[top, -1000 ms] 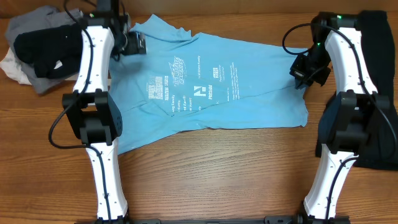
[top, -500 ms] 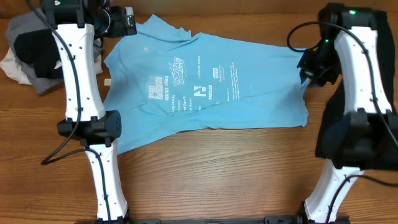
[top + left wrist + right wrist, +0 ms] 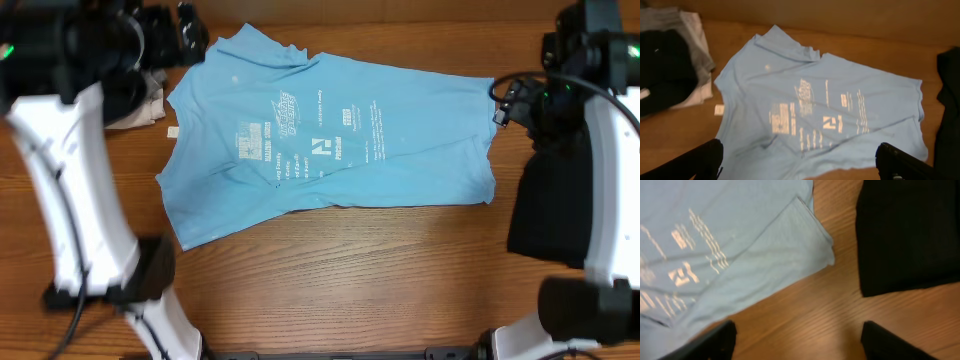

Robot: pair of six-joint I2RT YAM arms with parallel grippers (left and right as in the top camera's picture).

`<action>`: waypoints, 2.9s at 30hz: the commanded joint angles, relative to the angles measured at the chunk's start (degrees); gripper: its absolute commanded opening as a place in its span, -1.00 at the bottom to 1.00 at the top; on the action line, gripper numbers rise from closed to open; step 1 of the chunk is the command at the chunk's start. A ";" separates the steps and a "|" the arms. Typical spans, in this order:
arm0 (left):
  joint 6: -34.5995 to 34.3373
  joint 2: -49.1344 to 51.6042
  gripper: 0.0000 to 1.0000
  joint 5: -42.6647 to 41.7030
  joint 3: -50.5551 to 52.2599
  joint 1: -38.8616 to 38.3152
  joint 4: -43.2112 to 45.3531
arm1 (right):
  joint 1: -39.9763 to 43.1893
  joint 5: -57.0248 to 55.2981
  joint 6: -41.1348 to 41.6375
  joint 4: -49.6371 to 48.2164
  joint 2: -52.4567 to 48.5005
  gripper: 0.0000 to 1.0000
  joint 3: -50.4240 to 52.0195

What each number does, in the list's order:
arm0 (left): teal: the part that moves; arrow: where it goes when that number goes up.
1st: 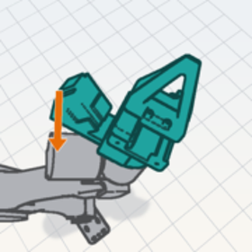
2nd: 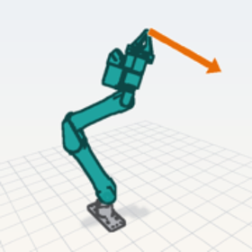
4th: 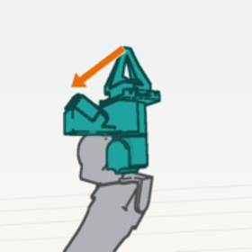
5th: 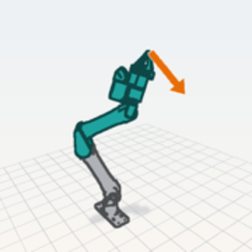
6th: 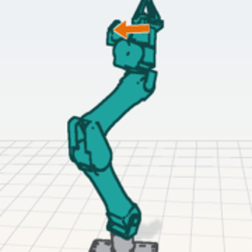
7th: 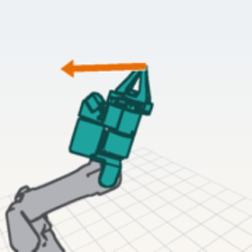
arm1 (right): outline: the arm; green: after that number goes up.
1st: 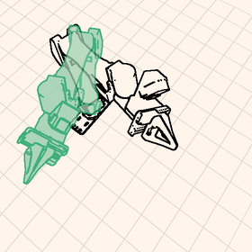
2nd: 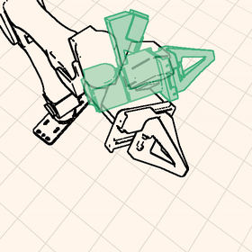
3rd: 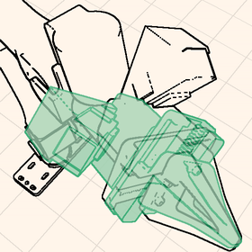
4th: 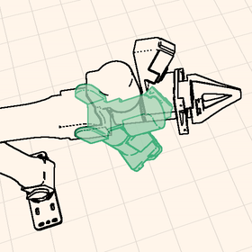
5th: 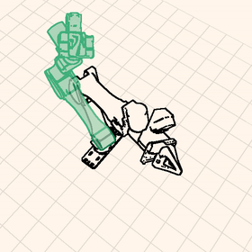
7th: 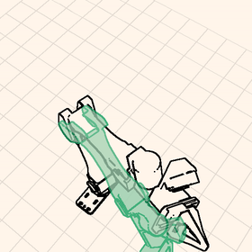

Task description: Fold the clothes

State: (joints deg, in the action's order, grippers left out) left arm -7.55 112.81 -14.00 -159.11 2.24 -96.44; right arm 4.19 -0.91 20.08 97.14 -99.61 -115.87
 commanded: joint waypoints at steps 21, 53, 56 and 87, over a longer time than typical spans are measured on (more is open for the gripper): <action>5.25 -13.68 0.89 6.75 72.26 8.74 22.53 | 0.00 0.55 -0.37 -15.82 4.35 1.00 22.51; 8.41 5.88 0.34 8.07 78.27 15.15 38.36 | 0.00 4.22 0.07 -24.20 4.35 1.00 27.76; 8.41 5.90 0.25 8.02 78.27 15.15 38.69 | 0.00 4.20 0.07 -24.33 4.35 1.00 27.76; 8.20 5.18 -0.75 8.31 76.32 14.97 34.77 | 0.07 -1.64 -4.17 -35.60 -1.81 1.00 27.76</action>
State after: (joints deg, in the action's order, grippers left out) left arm 0.60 118.10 -6.52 -81.62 17.28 -61.49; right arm 4.19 -1.74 18.28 62.24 -97.51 -88.44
